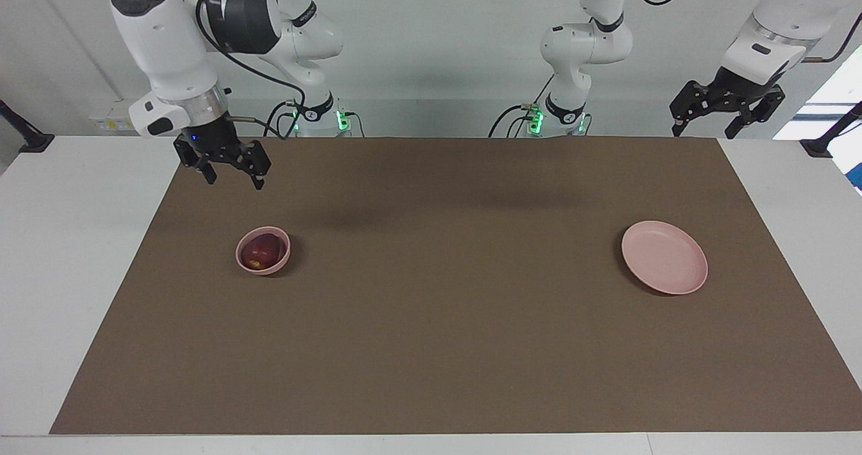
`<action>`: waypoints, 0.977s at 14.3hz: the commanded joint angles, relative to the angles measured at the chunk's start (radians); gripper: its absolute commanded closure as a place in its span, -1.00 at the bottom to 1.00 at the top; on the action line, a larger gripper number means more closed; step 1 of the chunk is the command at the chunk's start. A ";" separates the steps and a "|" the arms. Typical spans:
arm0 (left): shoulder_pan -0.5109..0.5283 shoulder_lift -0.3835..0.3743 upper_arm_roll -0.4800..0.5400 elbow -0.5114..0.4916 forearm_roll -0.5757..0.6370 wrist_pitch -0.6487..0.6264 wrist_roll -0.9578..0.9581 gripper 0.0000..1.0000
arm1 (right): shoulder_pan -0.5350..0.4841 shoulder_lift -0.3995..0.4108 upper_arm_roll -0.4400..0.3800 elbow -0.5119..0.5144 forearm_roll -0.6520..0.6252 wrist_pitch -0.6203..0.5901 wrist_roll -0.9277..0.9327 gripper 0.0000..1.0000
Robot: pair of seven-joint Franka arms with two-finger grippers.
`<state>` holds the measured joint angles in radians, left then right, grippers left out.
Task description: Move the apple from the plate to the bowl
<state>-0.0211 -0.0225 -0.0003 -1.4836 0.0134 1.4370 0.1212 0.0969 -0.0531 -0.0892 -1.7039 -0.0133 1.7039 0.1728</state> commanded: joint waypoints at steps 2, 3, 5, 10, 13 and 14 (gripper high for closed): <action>0.010 0.003 -0.006 0.012 -0.010 -0.018 0.000 -1.00 | -0.010 0.006 -0.001 0.162 -0.017 -0.180 0.013 -1.00; 0.010 0.003 -0.006 0.012 -0.010 -0.018 0.000 -1.00 | -0.010 -0.007 -0.004 0.180 -0.017 -0.210 0.005 -1.00; 0.010 0.003 -0.006 0.012 -0.009 -0.017 0.000 -1.00 | -0.014 -0.039 -0.006 0.178 -0.001 -0.211 0.004 -1.00; 0.010 0.003 -0.006 0.012 -0.010 -0.017 0.000 -1.00 | -0.025 -0.057 -0.009 0.153 -0.019 -0.216 -0.088 -1.00; 0.010 0.003 -0.006 0.012 -0.010 -0.018 0.000 -1.00 | -0.029 -0.047 -0.011 0.170 -0.016 -0.248 -0.116 -1.00; 0.010 0.003 -0.006 0.012 -0.010 -0.017 0.000 -1.00 | -0.026 -0.047 -0.009 0.173 -0.014 -0.248 -0.119 -1.00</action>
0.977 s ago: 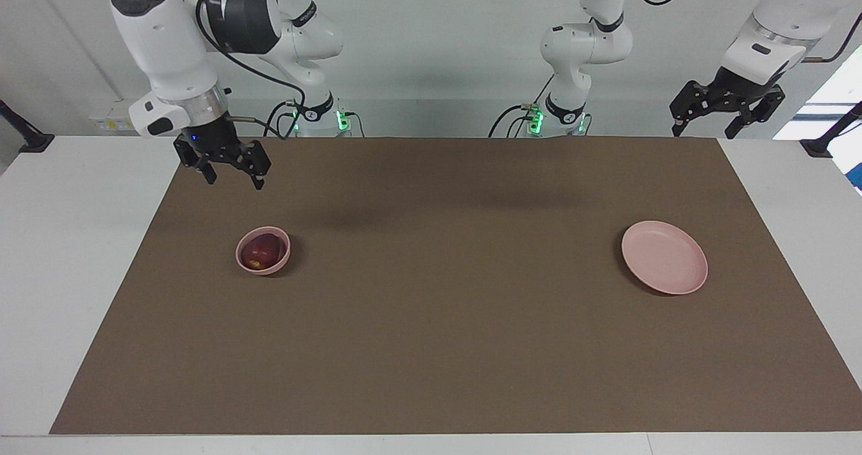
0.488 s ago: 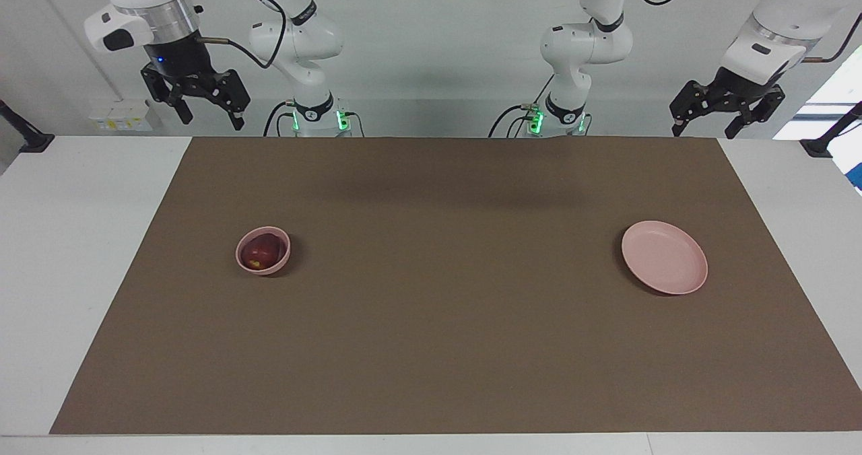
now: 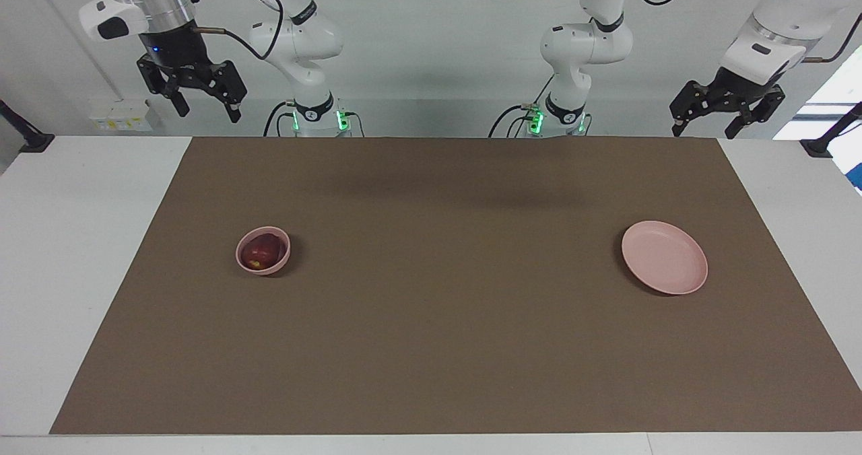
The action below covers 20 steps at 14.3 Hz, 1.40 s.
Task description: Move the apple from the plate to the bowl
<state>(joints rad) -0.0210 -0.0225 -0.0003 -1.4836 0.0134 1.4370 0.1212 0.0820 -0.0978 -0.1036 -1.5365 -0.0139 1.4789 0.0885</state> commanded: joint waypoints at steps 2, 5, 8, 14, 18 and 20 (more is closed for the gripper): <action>0.010 0.003 -0.006 0.012 -0.009 -0.017 0.000 -1.00 | -0.008 -0.008 0.009 -0.002 -0.006 -0.023 -0.035 -1.00; 0.001 0.006 -0.006 0.019 -0.001 -0.009 0.002 -1.00 | -0.010 -0.010 0.007 -0.005 -0.017 -0.017 -0.038 -1.00; -0.002 0.006 -0.009 0.025 -0.012 -0.023 -0.009 -1.00 | -0.010 -0.011 0.004 -0.008 -0.017 -0.017 -0.038 -1.00; -0.004 -0.001 -0.010 0.026 -0.047 -0.047 -0.038 -1.00 | -0.008 -0.008 0.005 -0.001 -0.024 -0.042 -0.076 -1.00; -0.005 -0.017 -0.010 0.026 -0.039 -0.078 -0.038 -1.00 | -0.008 -0.010 0.007 -0.005 -0.021 -0.032 -0.070 -1.00; -0.005 -0.020 -0.010 0.026 -0.035 -0.078 -0.040 -1.00 | -0.008 -0.011 0.007 -0.007 -0.020 -0.034 -0.066 -1.00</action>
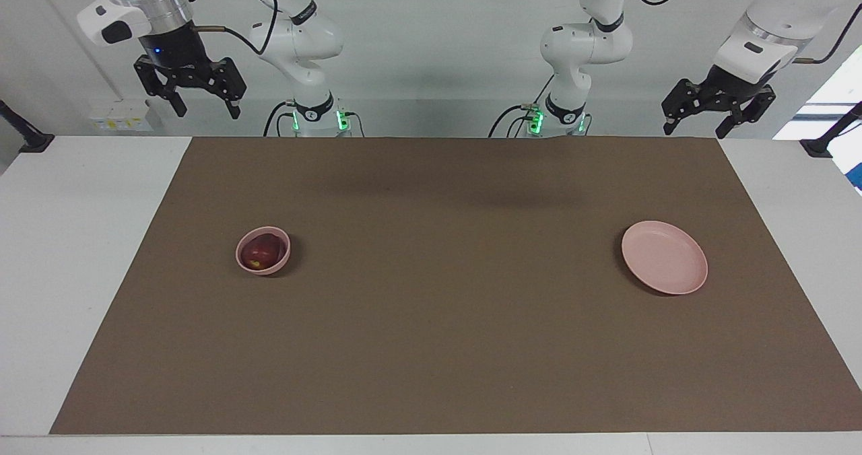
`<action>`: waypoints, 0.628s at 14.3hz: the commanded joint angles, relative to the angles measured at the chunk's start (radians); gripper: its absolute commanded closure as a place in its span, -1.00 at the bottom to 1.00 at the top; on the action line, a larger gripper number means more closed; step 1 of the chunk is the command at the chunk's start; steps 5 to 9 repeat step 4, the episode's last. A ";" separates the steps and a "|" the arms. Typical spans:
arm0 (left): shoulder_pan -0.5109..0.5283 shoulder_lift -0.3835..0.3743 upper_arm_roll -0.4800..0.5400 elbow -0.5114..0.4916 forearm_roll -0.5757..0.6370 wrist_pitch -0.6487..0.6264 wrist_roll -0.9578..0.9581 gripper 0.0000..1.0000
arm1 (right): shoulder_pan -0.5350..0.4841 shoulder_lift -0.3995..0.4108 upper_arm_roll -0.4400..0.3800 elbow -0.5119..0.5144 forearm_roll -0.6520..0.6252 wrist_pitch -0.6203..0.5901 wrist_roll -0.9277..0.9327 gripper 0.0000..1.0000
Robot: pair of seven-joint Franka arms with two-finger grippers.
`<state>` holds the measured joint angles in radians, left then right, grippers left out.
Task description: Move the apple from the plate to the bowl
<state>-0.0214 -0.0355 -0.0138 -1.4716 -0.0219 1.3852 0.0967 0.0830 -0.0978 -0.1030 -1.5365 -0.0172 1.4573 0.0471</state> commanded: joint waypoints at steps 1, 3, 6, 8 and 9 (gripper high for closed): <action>-0.005 -0.006 0.003 0.014 0.003 -0.026 -0.015 -1.00 | -0.009 -0.013 0.006 -0.008 -0.017 -0.012 -0.023 -1.00; -0.003 -0.009 0.005 0.014 0.005 -0.026 -0.014 -1.00 | -0.008 -0.014 0.008 -0.010 -0.015 -0.012 -0.021 -1.00; -0.003 -0.012 0.003 0.014 0.005 -0.025 -0.014 -1.00 | -0.008 -0.016 0.008 -0.010 -0.015 -0.012 -0.021 -1.00; -0.003 -0.012 0.003 0.014 0.005 -0.025 -0.014 -1.00 | -0.008 -0.016 0.008 -0.010 -0.015 -0.012 -0.021 -1.00; -0.003 -0.012 0.003 0.014 0.005 -0.025 -0.014 -1.00 | -0.008 -0.016 0.008 -0.010 -0.015 -0.012 -0.021 -1.00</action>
